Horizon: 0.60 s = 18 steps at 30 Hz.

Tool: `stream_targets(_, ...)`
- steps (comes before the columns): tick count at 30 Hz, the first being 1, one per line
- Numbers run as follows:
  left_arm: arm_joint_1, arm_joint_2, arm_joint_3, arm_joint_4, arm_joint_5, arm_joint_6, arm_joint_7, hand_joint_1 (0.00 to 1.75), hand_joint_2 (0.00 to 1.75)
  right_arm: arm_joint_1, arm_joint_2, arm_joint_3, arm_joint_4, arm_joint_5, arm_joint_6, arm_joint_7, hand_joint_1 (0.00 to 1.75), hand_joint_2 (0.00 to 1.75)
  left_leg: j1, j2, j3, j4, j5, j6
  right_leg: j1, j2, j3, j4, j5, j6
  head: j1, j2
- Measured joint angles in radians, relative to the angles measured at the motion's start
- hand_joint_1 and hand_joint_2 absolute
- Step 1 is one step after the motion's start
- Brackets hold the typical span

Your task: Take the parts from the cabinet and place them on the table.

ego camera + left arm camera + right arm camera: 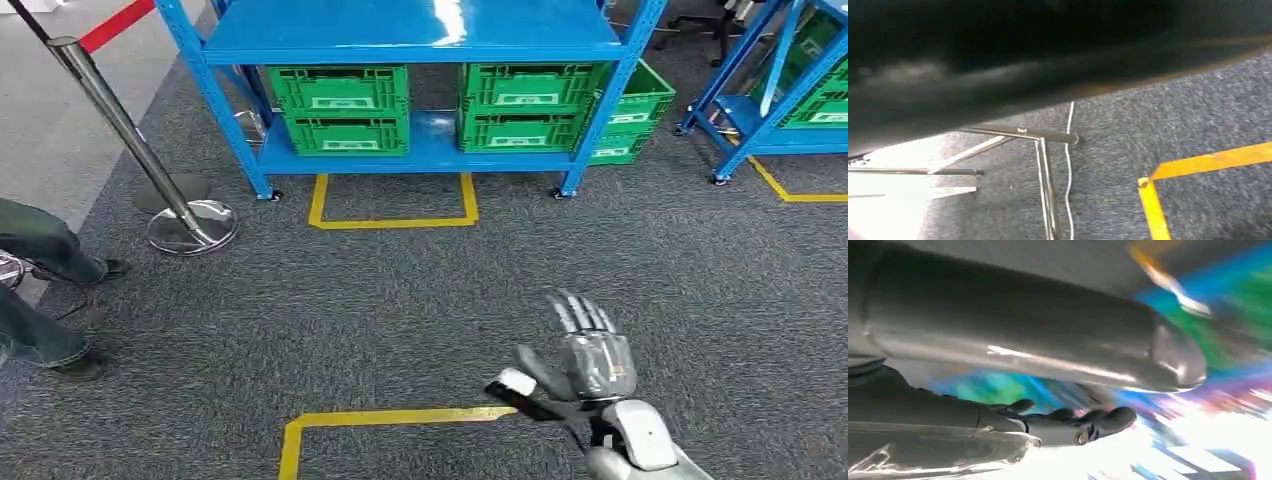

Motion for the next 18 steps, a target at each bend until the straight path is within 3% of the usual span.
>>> stream_targets(1, -0.001, 0.0, 0.0, 0.0, 0.004, -0.002, -0.009, 0.0, 0.0, -0.021, 0.026, -0.074, 0.126, -0.078, 0.018, -0.039, 0.0, 0.0, 0.0, -0.001, 0.0, 0.0, -0.001, 0.002, 0.0, -0.001, -0.006, 0.0, -0.002, 0.003, 0.0, 0.0)
stream_targets(2, -0.001, 0.001, 0.0, 0.0, 0.008, -0.004, -0.015, 0.0, 0.0, -0.036, 0.05, -0.139, 0.238, -0.108, 0.045, -0.036, 0.0, 0.0, 0.0, -0.001, 0.001, 0.0, -0.002, 0.006, -0.001, -0.002, -0.007, -0.001, -0.004, 0.007, 0.001, 0.0)
stream_targets(5, -0.004, 0.005, 0.0, 0.0, 0.014, -0.01, -0.026, 0.0, 0.0, -0.042, 0.1, -0.259, 0.475, -0.135, 0.15, 0.086, 0.0, 0.0, 0.0, -0.001, 0.003, 0.0, -0.004, 0.005, -0.001, 0.0, 0.003, -0.003, -0.003, 0.012, 0.0, 0.0)
stream_targets(7, -0.007, 0.007, 0.001, 0.0, 0.018, -0.01, -0.026, 0.0, 0.0, -0.012, 0.135, -0.324, 0.574, -0.161, 0.177, 0.123, 0.0, 0.0, 0.0, -0.001, 0.002, 0.0, -0.004, 0.005, -0.001, -0.001, 0.006, -0.003, -0.003, 0.014, 0.0, 0.0)
stream_targets(10, -0.009, 0.008, 0.002, 0.0, 0.022, -0.01, -0.029, 0.0, 0.0, 0.009, 0.178, -0.391, 0.672, -0.172, 0.196, 0.155, 0.0, 0.0, 0.0, 0.002, 0.003, 0.0, -0.004, 0.005, -0.001, 0.004, 0.003, -0.002, -0.004, 0.015, -0.001, 0.0)
stream_targets(14, -0.013, 0.008, 0.005, 0.0, 0.037, -0.005, -0.033, 0.0, 0.0, -0.001, 0.215, -0.477, 0.751, -0.249, 0.298, 0.371, 0.0, 0.0, 0.004, 0.003, 0.004, -0.001, -0.004, 0.004, 0.003, 0.004, 0.004, -0.002, -0.006, 0.014, 0.0, 0.0)
stream_targets(18, -0.013, 0.006, 0.006, 0.0, 0.043, -0.001, -0.027, 0.0, 0.0, 0.003, 0.243, -0.537, 0.783, -0.267, 0.314, 0.4, 0.0, 0.0, 0.005, 0.004, 0.005, -0.001, -0.003, 0.001, 0.004, 0.006, 0.004, -0.002, -0.006, 0.014, 0.0, 0.0)
